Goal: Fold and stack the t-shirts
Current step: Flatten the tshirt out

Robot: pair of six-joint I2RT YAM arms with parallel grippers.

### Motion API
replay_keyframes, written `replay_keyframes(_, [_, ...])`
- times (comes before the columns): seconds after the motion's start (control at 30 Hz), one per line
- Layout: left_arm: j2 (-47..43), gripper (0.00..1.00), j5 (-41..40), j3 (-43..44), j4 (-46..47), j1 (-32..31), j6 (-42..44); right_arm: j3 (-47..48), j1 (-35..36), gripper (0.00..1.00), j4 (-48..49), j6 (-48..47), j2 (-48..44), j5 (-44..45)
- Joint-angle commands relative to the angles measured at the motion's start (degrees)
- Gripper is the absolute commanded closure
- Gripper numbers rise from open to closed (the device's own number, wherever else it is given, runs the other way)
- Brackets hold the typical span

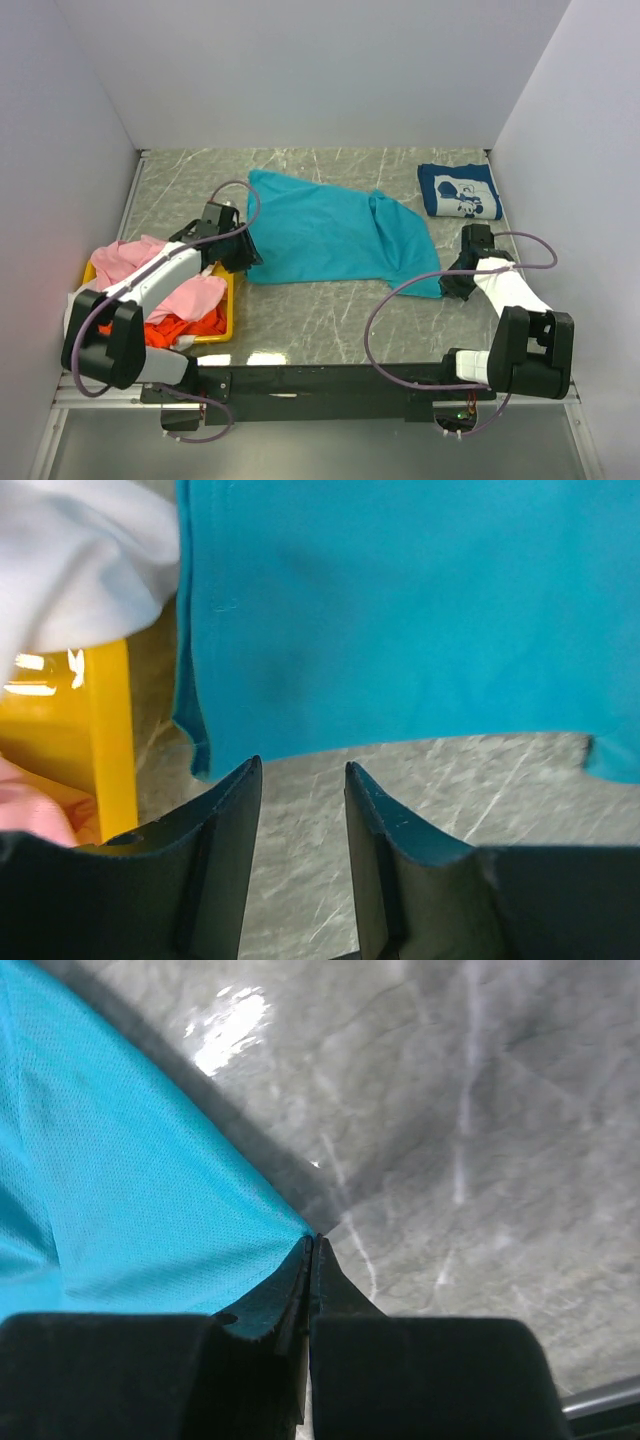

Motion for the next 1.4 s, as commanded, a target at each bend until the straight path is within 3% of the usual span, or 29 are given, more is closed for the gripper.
replay_keyframes(0.0, [2.51,0.57,-1.58,1.72,-1.94,-1.50,-0.51,2.14,-2.09,1.00,-2.22,-1.51,-0.79,2.11])
replay_keyframes(0.43, [9.21,0.72,-6.41,4.09,-8.27,-5.02,-0.77,1.97,-6.40,1.00,-1.61,-3.01,-0.44,0.79])
replay_keyframes(1.2, [14.83,0.64,-4.83,3.74,-7.66,-5.20,-0.07,2.32,-6.31,1.00,-1.08,-3.01,0.70,-1.05])
replay_keyframes(1.27, [15.53,0.66,-4.48,3.74,-7.75,-5.20,0.02,2.32,-6.31,1.00,-1.08,-3.01,0.53,-1.05])
replay_keyframes(1.37, [16.06,0.77,-4.48,3.92,-7.92,-5.20,0.11,2.67,-6.31,1.00,-1.25,-2.92,0.27,-1.23])
